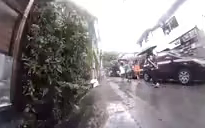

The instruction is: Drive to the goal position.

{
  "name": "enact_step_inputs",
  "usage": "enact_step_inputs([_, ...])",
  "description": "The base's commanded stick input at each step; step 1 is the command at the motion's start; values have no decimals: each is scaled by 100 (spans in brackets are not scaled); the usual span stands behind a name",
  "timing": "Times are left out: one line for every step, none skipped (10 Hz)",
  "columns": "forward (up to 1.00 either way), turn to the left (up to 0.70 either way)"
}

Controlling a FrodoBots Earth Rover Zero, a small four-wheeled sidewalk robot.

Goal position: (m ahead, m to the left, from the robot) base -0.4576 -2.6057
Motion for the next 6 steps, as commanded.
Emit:
enact_step_inputs([99, 0])
enact_step_inputs([99, 0])
enact_step_inputs([99, 0])
enact_step_inputs([38, 0])
enact_step_inputs([0, 0])
enact_step_inputs([0, 0])
